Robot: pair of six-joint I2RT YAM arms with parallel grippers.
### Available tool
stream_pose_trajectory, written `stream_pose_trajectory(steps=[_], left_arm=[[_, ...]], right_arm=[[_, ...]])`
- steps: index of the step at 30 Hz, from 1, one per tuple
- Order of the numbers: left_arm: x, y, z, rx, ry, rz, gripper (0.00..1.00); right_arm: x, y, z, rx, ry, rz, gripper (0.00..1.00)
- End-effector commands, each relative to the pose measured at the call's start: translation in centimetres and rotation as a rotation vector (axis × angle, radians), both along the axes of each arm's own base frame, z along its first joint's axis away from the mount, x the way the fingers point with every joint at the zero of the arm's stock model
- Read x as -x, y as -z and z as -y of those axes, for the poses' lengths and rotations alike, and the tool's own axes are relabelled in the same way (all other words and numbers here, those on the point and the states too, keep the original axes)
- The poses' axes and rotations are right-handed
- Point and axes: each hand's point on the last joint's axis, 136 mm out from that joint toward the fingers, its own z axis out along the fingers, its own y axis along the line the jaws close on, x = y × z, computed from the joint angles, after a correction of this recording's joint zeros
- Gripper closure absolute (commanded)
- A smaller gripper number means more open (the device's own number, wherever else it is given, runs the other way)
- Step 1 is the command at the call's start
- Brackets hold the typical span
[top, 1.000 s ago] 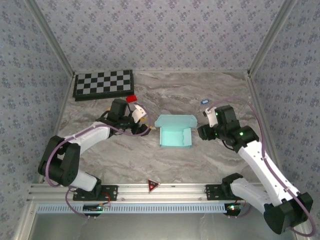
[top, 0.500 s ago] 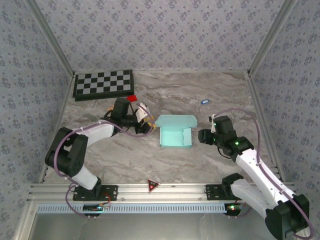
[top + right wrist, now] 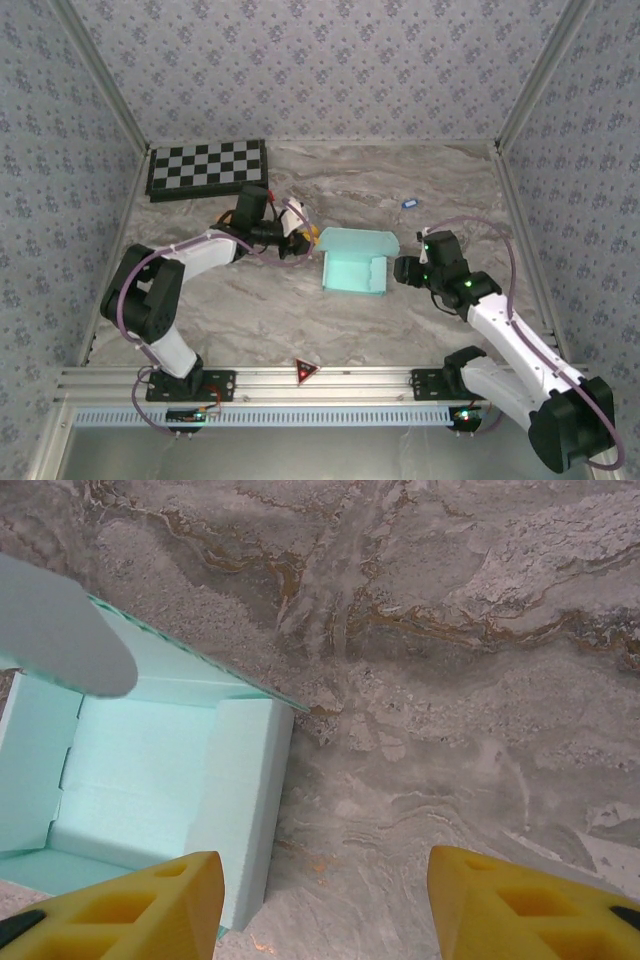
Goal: Fold the paper box
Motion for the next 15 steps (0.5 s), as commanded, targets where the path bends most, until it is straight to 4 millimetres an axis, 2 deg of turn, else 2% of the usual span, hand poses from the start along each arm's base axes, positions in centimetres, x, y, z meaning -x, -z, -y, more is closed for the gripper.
stream_pose_trajectory(steps=[1, 15], left_arm=[[0.4, -0.7, 0.8, 0.022, 0.051, 0.009, 0.72], [0.3, 0.3, 1.1, 0.017, 0.054, -0.003, 0.70]], right_arm=[[-0.3, 0.3, 0.0, -0.015, 0.019, -0.001, 0.42], [-1.4, 0.6, -0.2, -0.035, 0.043, 0.002, 0.47]])
